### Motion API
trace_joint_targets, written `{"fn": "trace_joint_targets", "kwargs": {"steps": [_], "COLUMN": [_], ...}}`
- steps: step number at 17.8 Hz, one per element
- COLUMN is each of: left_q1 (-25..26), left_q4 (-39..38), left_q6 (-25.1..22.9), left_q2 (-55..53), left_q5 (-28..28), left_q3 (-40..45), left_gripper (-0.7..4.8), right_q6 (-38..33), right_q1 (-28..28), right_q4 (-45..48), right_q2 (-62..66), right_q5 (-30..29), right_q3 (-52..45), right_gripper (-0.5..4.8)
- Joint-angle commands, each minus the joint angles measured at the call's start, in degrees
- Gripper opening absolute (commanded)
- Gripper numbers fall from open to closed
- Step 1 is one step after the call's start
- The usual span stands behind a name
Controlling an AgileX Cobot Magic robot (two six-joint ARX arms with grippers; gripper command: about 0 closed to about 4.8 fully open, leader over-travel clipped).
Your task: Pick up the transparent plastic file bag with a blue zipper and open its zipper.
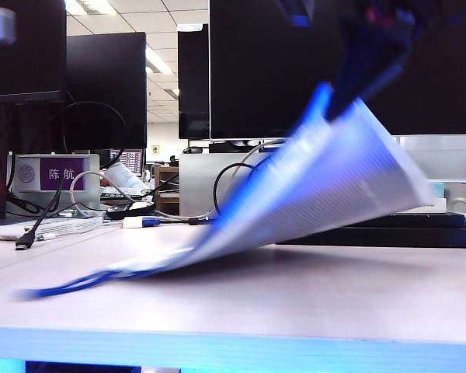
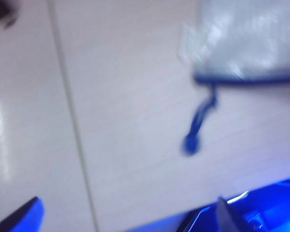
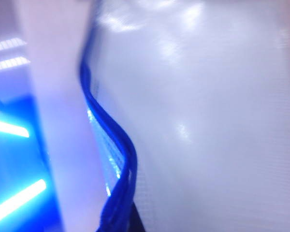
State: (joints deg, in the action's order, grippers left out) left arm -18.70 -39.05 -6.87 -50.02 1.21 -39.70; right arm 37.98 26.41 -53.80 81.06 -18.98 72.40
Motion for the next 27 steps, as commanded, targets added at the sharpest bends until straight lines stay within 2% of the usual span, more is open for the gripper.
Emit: {"fn": "trace_joint_targets", "kwargs": {"steps": [1,2,3,4,6,7,8,10,11,13,14,15,16,17,19,21,23,25,27], "left_q1": [0.04,0.04,0.04,0.04,0.04,0.04,0.04,0.09,0.17,0.50,2.21,17.44,20.13,21.84,23.67,23.71,23.65,23.54,23.54], "left_q4": [2.60,3.19,3.61,4.63,6.56,9.92,10.86,11.76,12.11,12.66,13.64,16.28,16.52,16.52,16.68,17.75,20.02,24.20,27.76], "left_q6": [0.02,0.02,0.02,0.09,0.31,2.01,1.99,1.95,1.44,1.11,1.07,1.97,2.95,3.08,3.85,3.91,5.18,8.50,10.58], "left_q2": [0.09,0.15,0.22,0.20,0.22,0.22,0.22,0.37,1.03,3.28,6.88,17.46,18.43,19.17,20.81,22.69,24.65,28.74,34.07], "left_q5": [-1.97,-1.97,-2.19,-2.97,-4.94,-9.14,-9.01,-8.94,-8.70,-7.80,-5.92,-6.67,-6.64,-7.52,-9.49,-9.40,-9.64,-8.13,-7.69], "left_q3": [-0.85,-0.98,-0.98,-0.98,-0.98,-1.01,-1.01,-1.01,-1.01,-1.01,-1.01,-0.81,-0.79,-0.76,-0.61,0.28,2.25,6.97,11.47], "left_gripper": [4.79,4.79,4.79,4.79,4.79,4.79,4.79,4.79,4.79,4.79,4.79,3.93,3.93,3.93,3.83,3.36,3.30,3.14,2.30], "right_q6": [-1.31,-3.17,-3.50,-3.78,-4.52,-12.15,-15.67,-21.35,-23.74,-25.90,-26.32,-29.70,-31.65,-33.66,-36.06,-37.24,-39.95,-43.98,-45.13], "right_q1": [-0.15,-0.15,-0.20,-0.24,-0.24,-1.09,-2.29,-4.74,-8.11,-13.92,-19.02,-29.64,-29.59,-29.62,-29.62,-29.57,-29.57,-29.59,-29.55], "right_q4": [-0.74,-1.14,-1.46,-1.46,-0.90,1.73,2.49,3.65,4.61,6.54,8.17,16.06,20.04,23.87,29.66,32.70,34.99,40.15,45.40], "right_q2": [1.86,2.45,2.58,2.58,2.47,2.19,1.95,1.09,-0.50,-4.31,-9.16,-24.00,-27.02,-29.57,-34.71,-39.74,-43.50,-49.90,-55.80], "right_q5": [12.11,16.33,17.62,17.68,17.33,16.26,14.53,9.86,3.17,-3.85,-4.07,-4.15,-3.91,-3.82,-2.64,0.09,1.09,1.33,2.78], "right_q3": [0.28,0.28,0.28,0.28,0.31,0.31,0.31,0.28,0.28,0.28,0.28,-0.61,-2.78,-5.35,-11.61,-18.29,-23.67,-31.89,-37.59], "right_gripper": [0.30,1.57,2.19,2.56,2.57,2.58,2.58,2.57,2.57,2.51,2.51,1.96,1.52,1.40,1.39,1.39,1.37,0.56,-0.03]}}
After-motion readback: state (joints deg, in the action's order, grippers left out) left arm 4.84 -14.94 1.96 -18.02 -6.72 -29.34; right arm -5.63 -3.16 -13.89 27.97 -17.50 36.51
